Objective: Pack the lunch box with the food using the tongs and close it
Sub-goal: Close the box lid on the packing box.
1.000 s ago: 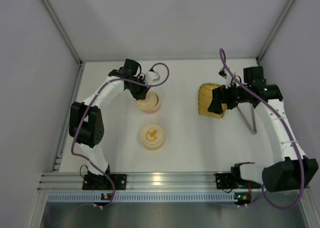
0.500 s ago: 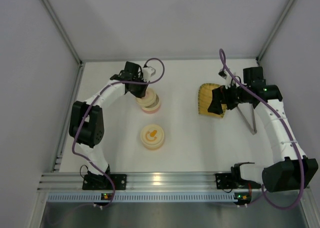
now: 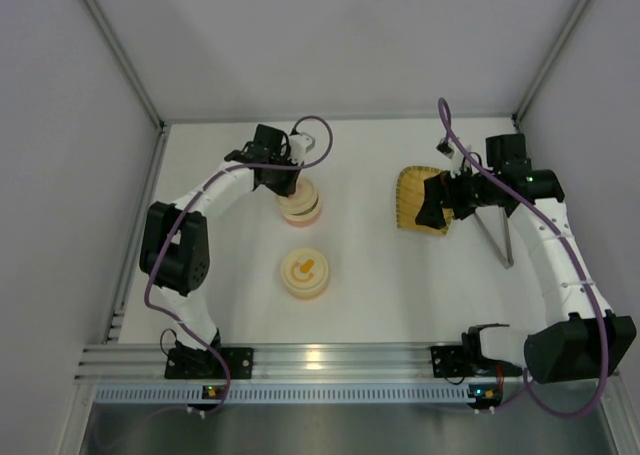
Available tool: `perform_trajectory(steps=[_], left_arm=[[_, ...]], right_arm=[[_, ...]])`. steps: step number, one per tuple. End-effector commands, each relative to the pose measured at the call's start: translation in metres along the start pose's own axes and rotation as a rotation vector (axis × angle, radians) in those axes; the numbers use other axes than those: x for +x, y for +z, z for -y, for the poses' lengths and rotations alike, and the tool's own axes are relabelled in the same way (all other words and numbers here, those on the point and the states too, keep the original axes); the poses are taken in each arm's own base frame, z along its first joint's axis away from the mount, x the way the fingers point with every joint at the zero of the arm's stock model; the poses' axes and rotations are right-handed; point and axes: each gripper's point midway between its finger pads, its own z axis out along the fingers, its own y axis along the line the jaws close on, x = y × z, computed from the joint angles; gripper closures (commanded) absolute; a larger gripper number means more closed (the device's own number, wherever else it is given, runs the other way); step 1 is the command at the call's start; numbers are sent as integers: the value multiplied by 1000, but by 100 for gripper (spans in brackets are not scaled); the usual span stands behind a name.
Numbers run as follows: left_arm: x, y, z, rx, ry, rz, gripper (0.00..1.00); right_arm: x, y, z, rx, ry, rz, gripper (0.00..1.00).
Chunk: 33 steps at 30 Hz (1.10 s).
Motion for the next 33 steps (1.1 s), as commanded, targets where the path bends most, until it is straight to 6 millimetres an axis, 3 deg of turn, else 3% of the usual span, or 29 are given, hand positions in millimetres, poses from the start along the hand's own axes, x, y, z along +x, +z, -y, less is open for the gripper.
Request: perform_trajectory(steps=[1, 33], left_arm=[[-23, -17, 5, -14, 16, 84, 100], [-12, -10, 20, -23, 67, 34, 100]], right_arm=[[-9, -6, 1, 10, -14, 49, 1], [-8, -4, 3, 10, -7, 44, 1]])
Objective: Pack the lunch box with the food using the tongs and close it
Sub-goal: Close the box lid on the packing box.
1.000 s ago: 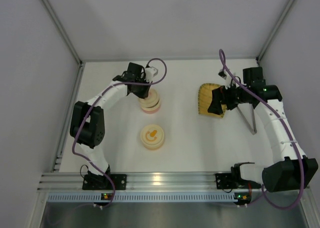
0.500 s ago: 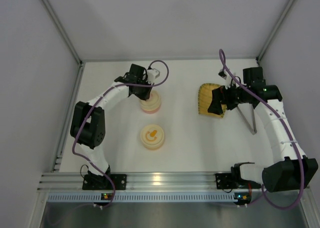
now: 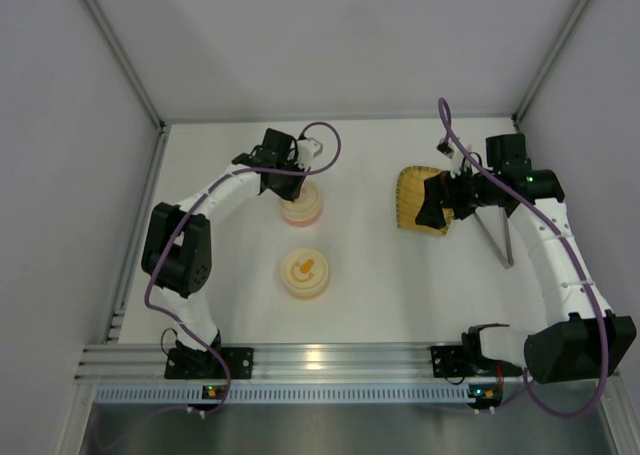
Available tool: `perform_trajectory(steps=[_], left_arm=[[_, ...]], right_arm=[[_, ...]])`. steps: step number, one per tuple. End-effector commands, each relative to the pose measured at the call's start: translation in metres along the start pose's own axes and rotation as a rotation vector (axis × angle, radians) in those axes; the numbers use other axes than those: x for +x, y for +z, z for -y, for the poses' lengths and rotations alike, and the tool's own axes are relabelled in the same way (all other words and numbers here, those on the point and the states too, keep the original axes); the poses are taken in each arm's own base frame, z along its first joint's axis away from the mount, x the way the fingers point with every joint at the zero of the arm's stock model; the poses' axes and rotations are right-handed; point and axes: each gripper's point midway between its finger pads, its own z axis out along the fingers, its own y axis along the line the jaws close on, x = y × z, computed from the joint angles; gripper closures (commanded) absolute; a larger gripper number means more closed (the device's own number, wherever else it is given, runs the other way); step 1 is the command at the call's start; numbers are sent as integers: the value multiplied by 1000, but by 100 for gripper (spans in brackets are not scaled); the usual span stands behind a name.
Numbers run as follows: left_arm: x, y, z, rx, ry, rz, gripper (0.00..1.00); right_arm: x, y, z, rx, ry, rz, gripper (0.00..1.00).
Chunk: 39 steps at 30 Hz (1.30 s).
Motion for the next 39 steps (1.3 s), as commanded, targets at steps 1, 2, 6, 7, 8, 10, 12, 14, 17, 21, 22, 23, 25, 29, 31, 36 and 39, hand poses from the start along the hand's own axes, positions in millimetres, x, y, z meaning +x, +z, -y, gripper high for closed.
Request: perform_trajectory(steps=[1, 2, 6, 7, 8, 10, 12, 14, 17, 21, 22, 23, 25, 29, 31, 36, 39], left_arm=[[-16, -14, 4, -13, 35, 56, 100], [-15, -14, 6, -9, 40, 55, 100], [-11, -10, 10, -4, 50, 41, 100], [-11, -9, 11, 2, 51, 40, 100], [-10, -9, 11, 4, 50, 39, 100], [-7, -6, 12, 6, 50, 28, 100], [-5, -4, 11, 6, 49, 22, 100], [-5, -2, 10, 4, 48, 20, 100], [-2, 1, 12, 15, 50, 12, 100], [-1, 1, 16, 51, 94, 8, 100], [-3, 1, 17, 62, 124, 8, 100], [3, 0, 21, 88, 129, -19, 100], [3, -1, 21, 104, 172, -30, 100], [11, 1, 20, 116, 209, -71, 88], [14, 0, 22, 129, 208, -86, 72], [4, -11, 32, 176, 204, -40, 59], [-3, -20, 38, 203, 201, -19, 58]], right_arm=[[-8, -4, 3, 11, -6, 43, 1], [-8, -4, 3, 10, -5, 44, 1], [-8, -3, 3, 8, -7, 43, 1], [-8, -4, 2, 8, -8, 44, 1], [-8, -4, 3, 9, -7, 45, 1], [-7, -4, 3, 10, -4, 42, 1], [-7, -3, 3, 10, -5, 42, 1], [-7, -4, 3, 10, -5, 43, 1], [-7, -3, 3, 10, -4, 41, 1], [-7, -3, 3, 9, -3, 40, 1], [-7, -3, 3, 9, -3, 40, 1], [-7, -3, 3, 9, -3, 40, 1], [-7, -4, 3, 9, -3, 42, 1], [-7, -4, 3, 8, -5, 42, 1], [-7, -4, 3, 8, -3, 41, 1], [-7, -4, 2, 8, -3, 42, 1], [-8, -5, 2, 7, -5, 45, 1]])
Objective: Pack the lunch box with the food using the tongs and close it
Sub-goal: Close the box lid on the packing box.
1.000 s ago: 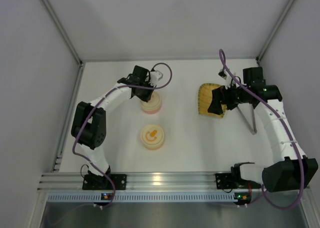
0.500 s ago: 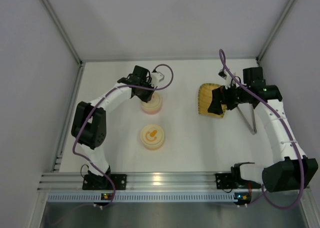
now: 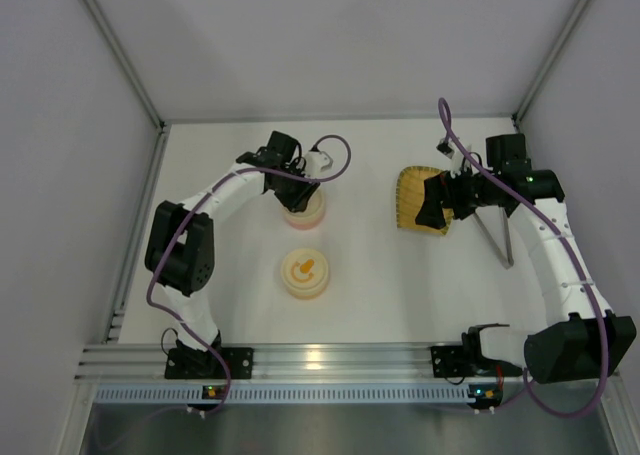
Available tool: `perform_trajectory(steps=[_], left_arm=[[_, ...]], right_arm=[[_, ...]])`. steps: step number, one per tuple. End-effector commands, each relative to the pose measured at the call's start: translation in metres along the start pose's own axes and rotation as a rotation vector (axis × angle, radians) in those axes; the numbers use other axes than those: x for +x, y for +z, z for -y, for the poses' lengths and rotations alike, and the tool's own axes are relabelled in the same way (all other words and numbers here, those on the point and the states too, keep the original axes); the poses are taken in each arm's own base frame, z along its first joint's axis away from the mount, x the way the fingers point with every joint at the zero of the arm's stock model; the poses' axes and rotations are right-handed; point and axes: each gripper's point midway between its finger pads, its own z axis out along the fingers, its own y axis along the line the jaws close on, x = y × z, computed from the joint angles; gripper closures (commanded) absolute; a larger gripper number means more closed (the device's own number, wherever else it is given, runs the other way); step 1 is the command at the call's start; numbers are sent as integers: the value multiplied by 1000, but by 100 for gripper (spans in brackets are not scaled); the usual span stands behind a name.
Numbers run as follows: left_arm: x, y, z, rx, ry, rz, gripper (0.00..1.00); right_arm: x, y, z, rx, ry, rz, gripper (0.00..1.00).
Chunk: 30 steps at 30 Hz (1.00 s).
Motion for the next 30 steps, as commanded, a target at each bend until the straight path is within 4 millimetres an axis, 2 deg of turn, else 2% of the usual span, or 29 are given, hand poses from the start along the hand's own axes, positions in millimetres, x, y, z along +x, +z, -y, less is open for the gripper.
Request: perform_trajectory(steps=[1, 5, 8, 11, 16, 17, 20, 21, 22, 24, 30], left_arm=[[-24, -22, 18, 78, 25, 71, 58], [-33, -35, 27, 111, 26, 114, 56], [-38, -44, 35, 145, 44, 144, 49], [-39, -45, 33, 133, 37, 138, 45], [-43, -48, 23, 73, 26, 148, 47], [-48, -50, 20, 57, 26, 168, 48], [-52, -50, 16, 34, -14, 178, 73], [-53, -49, 12, 14, -20, 176, 84], [-53, -48, 10, 2, -25, 175, 88], [-53, -46, 2, -29, -43, 166, 94], [-51, -37, 2, -17, -56, 149, 96]], right_arm=[[-8, -5, 2, 8, -6, 46, 1], [-7, -6, 1, 8, -6, 46, 1], [-7, -6, 1, 8, -7, 48, 1], [-8, -6, 1, 7, -8, 49, 1], [-7, -6, 0, 8, -8, 52, 1], [-7, -6, 1, 9, -9, 50, 1], [-7, -6, 1, 10, -8, 50, 1], [-7, -6, 1, 10, -6, 50, 1], [-7, -6, 1, 10, -9, 52, 1], [-7, -7, 1, 10, -8, 50, 1], [-7, -6, 2, 11, -7, 51, 0]])
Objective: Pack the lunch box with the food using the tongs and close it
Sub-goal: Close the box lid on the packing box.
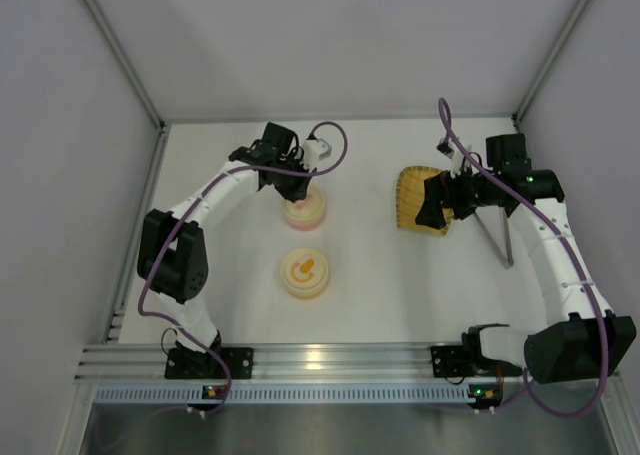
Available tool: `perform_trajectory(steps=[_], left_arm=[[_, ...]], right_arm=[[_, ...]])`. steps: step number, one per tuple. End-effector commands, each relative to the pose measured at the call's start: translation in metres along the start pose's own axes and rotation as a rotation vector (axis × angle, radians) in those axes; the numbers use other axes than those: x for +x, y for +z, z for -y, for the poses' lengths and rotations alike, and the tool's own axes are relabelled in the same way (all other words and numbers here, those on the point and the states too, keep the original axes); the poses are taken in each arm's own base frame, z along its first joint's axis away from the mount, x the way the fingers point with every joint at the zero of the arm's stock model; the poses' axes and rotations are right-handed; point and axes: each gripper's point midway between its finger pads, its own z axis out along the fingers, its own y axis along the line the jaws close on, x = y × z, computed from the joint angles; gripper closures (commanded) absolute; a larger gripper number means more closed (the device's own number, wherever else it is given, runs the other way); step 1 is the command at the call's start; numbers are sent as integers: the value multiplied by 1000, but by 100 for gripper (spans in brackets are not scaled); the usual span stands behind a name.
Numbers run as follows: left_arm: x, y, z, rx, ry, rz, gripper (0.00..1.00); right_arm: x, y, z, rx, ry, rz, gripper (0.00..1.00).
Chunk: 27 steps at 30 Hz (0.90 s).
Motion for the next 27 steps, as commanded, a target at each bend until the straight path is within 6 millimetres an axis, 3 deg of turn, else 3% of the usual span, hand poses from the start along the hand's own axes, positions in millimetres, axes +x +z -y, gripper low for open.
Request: perform_trajectory(steps=[1, 10, 19, 23, 24, 27], left_arm=[[-22, -3, -8, -32, 0, 58, 96], [-6, 20, -7, -6, -26, 3, 95], [7, 31, 0, 33, -45, -21, 93], [10, 31, -2, 19, -41, -27, 80], [9, 29, -2, 17, -40, -30, 71], [1, 21, -4, -6, -42, -7, 59]], right_arm=[[-7, -6, 2, 10, -6, 50, 1], [-7, -5, 3, 11, -2, 46, 1], [-7, -4, 3, 7, 0, 41, 1], [-7, -4, 3, 6, 1, 42, 1], [-8, -4, 3, 6, -1, 44, 1], [-7, -5, 2, 4, 0, 44, 1]])
